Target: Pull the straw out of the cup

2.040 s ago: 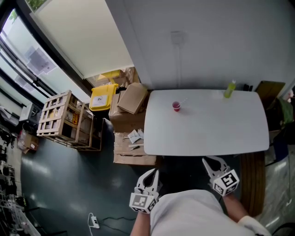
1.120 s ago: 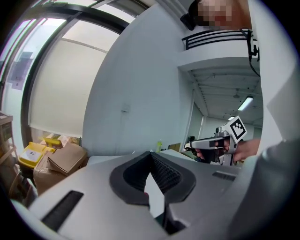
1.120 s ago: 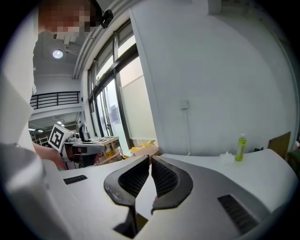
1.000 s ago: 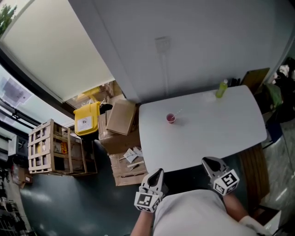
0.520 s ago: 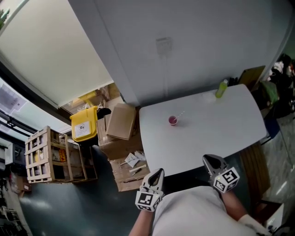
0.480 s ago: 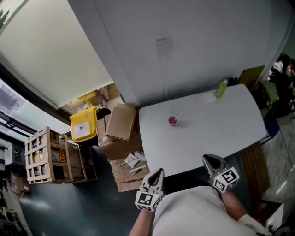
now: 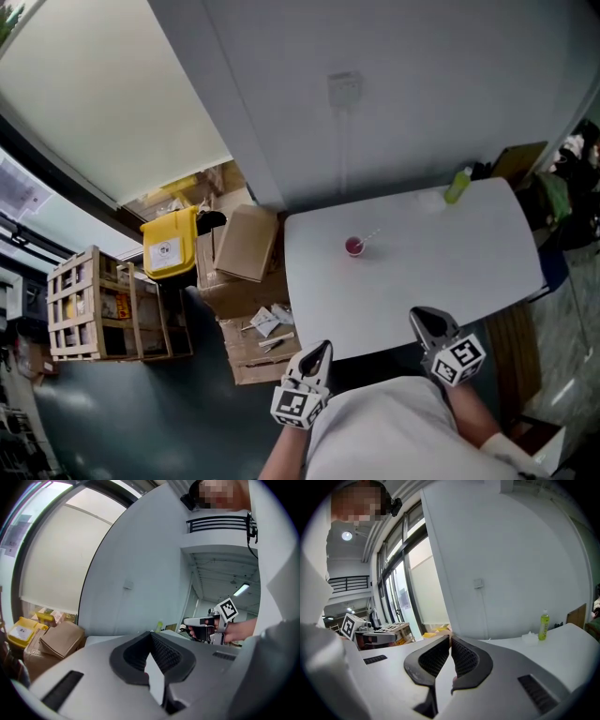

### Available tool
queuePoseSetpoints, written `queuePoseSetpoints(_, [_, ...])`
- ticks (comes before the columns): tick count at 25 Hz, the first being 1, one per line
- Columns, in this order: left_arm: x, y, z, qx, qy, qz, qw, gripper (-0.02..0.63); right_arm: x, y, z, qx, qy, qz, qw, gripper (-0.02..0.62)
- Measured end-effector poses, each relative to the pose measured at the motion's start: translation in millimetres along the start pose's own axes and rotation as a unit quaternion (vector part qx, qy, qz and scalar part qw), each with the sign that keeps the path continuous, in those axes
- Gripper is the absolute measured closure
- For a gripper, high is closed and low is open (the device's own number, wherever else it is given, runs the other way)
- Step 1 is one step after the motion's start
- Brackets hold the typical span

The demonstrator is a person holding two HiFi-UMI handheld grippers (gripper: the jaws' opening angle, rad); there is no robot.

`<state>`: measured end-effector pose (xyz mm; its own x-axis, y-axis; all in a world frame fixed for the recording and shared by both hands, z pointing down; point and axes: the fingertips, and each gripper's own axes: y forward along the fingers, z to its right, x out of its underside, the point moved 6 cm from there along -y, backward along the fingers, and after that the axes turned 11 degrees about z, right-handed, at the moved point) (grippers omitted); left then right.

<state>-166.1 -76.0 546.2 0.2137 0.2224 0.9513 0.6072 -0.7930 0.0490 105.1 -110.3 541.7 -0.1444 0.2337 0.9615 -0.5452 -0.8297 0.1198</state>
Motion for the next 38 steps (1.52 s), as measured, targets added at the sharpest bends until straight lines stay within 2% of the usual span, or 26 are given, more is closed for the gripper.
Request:
queuePoseSetpoints(6, [4, 19, 1, -0.041, -0.001, 0.007, 0.9991, 0.604, 1, 29, 29, -0.028, 0.016, -0.007, 0.999, 0.554])
queuePoseSetpoints(14, [-1, 49, -8, -0.1, -0.021, 0.011, 0.9947, 0.604, 18, 79, 79, -0.045, 0.04, -0.045, 0.997, 0.552])
queuePoseSetpoints(29, [15, 90, -8, -0.143, -0.022, -0.034, 0.9889, 0.604, 72, 158, 154, -0.037, 0.087, -0.104, 0.99, 0.551])
queuePoseSetpoints(31, [18, 93, -8, -0.147, -0.023, -0.041, 0.988, 0.604, 82, 167, 159, -0.037, 0.1, -0.111, 0.988, 0.541])
queuePoseSetpoints(33, [21, 95, -7, -0.152, -0.025, -0.046, 0.987, 0.604, 93, 176, 165, -0.036, 0.114, -0.119, 0.986, 0.5])
queuePoseSetpoints(38, [27, 98, -7, -0.163, -0.028, -0.058, 0.9845, 0.604, 114, 196, 175, -0.035, 0.129, -0.13, 0.982, 0.495])
